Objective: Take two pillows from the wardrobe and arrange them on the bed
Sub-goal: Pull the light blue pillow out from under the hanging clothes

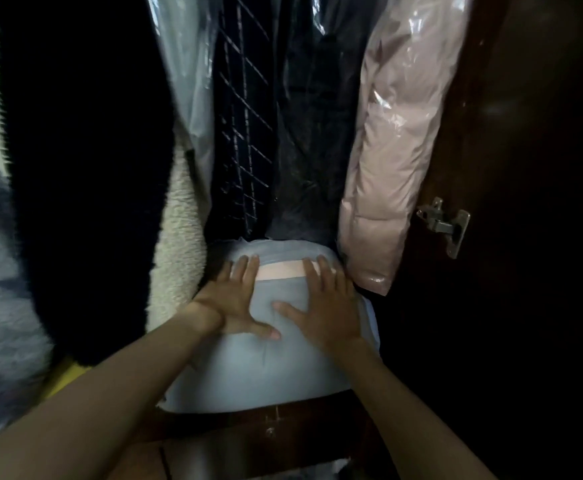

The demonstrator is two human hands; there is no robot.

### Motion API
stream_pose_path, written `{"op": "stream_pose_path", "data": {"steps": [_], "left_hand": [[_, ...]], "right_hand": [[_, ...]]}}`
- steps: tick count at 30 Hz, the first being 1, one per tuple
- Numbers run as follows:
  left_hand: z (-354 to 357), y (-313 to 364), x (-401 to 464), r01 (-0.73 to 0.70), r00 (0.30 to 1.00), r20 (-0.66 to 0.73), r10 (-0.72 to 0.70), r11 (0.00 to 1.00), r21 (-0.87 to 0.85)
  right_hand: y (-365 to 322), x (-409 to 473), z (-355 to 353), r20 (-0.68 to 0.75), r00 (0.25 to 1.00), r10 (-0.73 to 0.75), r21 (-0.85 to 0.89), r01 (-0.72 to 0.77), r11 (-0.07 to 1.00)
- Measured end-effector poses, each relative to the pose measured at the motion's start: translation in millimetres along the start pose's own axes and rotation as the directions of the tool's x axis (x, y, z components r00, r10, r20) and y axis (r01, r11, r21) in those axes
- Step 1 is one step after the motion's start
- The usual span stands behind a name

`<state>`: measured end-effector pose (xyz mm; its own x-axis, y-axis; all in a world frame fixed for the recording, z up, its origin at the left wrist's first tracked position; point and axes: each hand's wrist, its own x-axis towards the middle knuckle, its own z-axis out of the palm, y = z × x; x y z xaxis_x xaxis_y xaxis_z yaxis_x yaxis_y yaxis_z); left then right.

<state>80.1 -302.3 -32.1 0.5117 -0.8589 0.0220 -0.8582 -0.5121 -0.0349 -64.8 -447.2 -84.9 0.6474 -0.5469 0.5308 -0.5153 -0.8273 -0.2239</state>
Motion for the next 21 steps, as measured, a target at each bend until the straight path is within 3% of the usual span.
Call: {"op": "stream_pose_path", "data": {"steps": [4, 7, 14, 21], "left_hand": [[27.8, -8.9, 10.7, -0.123, 0.951, -0.27, 0.149, 0.986, 0.112], [30.0, -7.4, 17.3, -0.209, 0.899, -0.362, 0.246, 0.968, 0.139], [25.0, 9.6, 4.4, -0.131, 0.954, -0.257, 0.156, 0.985, 0.111], [29.0, 21.9, -59.1, -0.142, 0.929, -0.312, 0.2, 0.97, 0.199]], "right_hand": [[-4.3, 1.1, 20.6, -0.165, 0.986, 0.022, -0.015, -0.024, 1.0], [-2.2, 3.5, 23.2, -0.184, 0.983, 0.025, -0.022, -0.03, 0.999], [-3.9, 4.1, 3.5, 0.018, 0.999, -0.045, -0.098, 0.047, 0.994], [-19.0, -56.6, -28.7, -0.053, 0.992, -0.115, -0.107, 0.109, 0.988]]}}
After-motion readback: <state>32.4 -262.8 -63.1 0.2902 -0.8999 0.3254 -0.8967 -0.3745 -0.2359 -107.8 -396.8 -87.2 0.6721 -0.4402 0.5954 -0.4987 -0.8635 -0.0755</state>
